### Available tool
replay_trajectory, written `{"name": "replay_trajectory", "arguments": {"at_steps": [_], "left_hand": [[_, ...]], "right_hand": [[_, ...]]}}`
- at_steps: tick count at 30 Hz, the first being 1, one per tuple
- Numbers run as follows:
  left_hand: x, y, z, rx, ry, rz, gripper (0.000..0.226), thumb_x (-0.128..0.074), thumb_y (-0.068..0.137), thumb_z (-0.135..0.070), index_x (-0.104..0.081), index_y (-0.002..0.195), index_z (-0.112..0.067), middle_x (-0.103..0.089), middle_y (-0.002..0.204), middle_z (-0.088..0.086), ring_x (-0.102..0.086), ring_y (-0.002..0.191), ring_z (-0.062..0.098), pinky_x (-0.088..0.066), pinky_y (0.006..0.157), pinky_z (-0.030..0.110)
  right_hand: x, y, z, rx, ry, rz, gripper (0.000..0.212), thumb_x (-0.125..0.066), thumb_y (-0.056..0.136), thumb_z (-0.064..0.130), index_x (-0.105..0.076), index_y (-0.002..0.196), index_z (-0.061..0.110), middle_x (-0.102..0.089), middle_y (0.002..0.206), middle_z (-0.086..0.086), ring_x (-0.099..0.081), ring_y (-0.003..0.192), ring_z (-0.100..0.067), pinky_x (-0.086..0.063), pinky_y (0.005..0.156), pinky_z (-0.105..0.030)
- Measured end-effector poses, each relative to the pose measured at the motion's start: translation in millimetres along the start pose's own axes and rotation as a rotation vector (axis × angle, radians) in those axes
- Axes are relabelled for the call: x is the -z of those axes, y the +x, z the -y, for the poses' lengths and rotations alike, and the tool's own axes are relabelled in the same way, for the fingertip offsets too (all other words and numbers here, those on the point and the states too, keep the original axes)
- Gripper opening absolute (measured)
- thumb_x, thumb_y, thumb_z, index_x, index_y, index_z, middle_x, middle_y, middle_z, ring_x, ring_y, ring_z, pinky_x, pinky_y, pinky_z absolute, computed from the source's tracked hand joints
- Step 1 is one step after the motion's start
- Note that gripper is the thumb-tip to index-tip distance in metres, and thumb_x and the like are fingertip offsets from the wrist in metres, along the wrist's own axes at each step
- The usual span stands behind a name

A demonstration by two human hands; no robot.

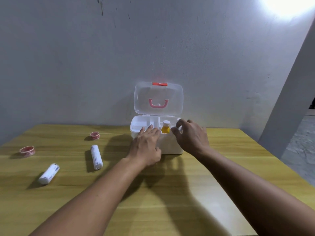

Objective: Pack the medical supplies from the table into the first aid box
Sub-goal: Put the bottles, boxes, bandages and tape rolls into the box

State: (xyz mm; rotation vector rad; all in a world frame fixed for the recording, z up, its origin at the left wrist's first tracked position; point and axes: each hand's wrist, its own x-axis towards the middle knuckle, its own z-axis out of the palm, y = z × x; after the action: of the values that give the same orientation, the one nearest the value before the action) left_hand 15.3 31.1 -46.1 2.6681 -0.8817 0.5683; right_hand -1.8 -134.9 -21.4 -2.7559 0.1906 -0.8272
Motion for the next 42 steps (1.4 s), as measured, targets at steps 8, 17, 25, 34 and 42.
{"name": "replay_trajectory", "arguments": {"at_steps": [8, 17, 25, 34, 42], "left_hand": [[3, -6, 3, -0.023, 0.027, 0.009, 0.073, -0.051, 0.082, -0.015, -0.021, 0.148, -0.01, -0.018, 0.159, 0.006, -0.006, 0.148, 0.019, 0.002, 0.119, 0.034], [26, -43, 54, 0.405, 0.13, -0.255, 0.03, -0.058, 0.077, -0.025, -0.062, 0.102, -0.01, -0.06, 0.11, 0.011, -0.052, 0.106, 0.031, -0.041, 0.09, 0.04], [30, -74, 88, 0.82, -0.028, -0.067, 0.018, -0.058, 0.083, -0.019, -0.054, 0.098, -0.009, -0.061, 0.108, 0.017, -0.058, 0.1, 0.037, -0.045, 0.075, 0.037], [49, -106, 121, 0.946, 0.322, 0.091, 0.054, -0.049, 0.083, -0.059, -0.067, 0.107, -0.014, -0.045, 0.136, 0.011, -0.019, 0.135, 0.037, -0.014, 0.111, 0.058], [60, -109, 126, 1.14, -0.034, -0.054, 0.016, -0.063, 0.08, -0.017, -0.062, 0.089, -0.003, -0.065, 0.108, 0.019, -0.06, 0.099, 0.037, -0.048, 0.076, 0.036]], "right_hand": [[3, 7, 2, 0.02, 0.092, 0.022, 0.044, -0.039, 0.097, 0.042, -0.049, 0.133, 0.018, -0.047, 0.142, -0.009, -0.043, 0.127, -0.03, -0.041, 0.099, -0.045], [-14, 0, -5, 0.191, -0.02, 0.313, 0.076, -0.033, 0.095, 0.058, -0.003, 0.153, 0.02, 0.009, 0.163, -0.008, 0.015, 0.149, -0.027, -0.001, 0.12, -0.041], [-21, -1, -5, 0.209, -0.079, 0.286, 0.079, -0.031, 0.094, 0.059, 0.0, 0.153, 0.018, 0.007, 0.163, -0.009, 0.017, 0.148, -0.028, 0.008, 0.117, -0.035], [-21, -2, -3, 0.194, -0.071, 0.285, 0.079, -0.033, 0.093, 0.059, -0.004, 0.152, 0.017, 0.001, 0.162, -0.011, 0.009, 0.149, -0.031, -0.002, 0.121, -0.043], [-17, -5, 0, 0.179, -0.055, 0.277, 0.079, -0.035, 0.093, 0.058, -0.006, 0.152, 0.017, -0.001, 0.162, -0.012, 0.001, 0.149, -0.031, -0.009, 0.121, -0.043]]}}
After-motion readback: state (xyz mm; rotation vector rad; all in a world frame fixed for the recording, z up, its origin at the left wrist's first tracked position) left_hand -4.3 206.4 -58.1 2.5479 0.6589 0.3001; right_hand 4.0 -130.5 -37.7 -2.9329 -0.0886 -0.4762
